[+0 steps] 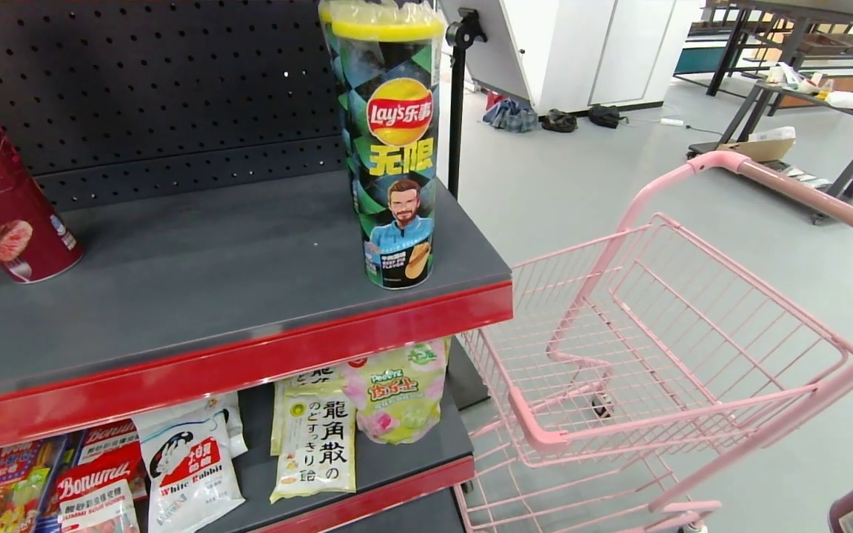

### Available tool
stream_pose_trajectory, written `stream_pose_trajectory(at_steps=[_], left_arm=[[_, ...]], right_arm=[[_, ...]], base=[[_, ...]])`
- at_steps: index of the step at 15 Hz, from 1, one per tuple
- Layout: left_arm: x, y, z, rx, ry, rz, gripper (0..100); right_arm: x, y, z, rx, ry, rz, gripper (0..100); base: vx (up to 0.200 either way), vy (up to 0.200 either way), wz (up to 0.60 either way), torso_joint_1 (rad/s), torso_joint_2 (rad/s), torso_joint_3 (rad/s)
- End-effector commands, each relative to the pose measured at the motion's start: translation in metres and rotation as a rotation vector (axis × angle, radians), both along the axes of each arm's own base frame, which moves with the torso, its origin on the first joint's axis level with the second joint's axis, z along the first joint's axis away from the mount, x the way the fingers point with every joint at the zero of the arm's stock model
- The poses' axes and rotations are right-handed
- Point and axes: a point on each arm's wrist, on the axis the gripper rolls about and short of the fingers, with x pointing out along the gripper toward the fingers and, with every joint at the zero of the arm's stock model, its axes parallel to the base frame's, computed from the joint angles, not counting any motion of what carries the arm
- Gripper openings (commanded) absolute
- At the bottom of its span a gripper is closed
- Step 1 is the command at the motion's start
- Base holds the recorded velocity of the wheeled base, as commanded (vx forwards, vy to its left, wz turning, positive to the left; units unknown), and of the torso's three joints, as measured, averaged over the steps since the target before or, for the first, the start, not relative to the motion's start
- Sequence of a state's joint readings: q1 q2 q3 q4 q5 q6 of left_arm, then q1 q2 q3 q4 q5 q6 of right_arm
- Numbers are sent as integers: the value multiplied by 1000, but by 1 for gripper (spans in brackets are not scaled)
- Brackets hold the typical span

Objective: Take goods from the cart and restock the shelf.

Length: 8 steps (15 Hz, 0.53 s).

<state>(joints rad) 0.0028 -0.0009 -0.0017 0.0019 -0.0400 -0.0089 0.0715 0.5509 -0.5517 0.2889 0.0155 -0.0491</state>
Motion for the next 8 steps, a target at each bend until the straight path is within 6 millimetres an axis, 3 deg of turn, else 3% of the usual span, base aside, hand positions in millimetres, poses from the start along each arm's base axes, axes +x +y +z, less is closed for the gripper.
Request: stream_pose_trajectory(at_steps=[1, 8], left_arm=[[0, 0, 0, 0, 1, 0, 100], [0, 0, 0, 0, 2, 0, 100]], right_arm=[[-8, -1, -1, 1, -35, -4, 0], [-6, 0, -1, 0, -27, 3, 0]], base=[[0, 0, 0, 110, -437, -295], [0, 0, 0, 187, -553, -365]])
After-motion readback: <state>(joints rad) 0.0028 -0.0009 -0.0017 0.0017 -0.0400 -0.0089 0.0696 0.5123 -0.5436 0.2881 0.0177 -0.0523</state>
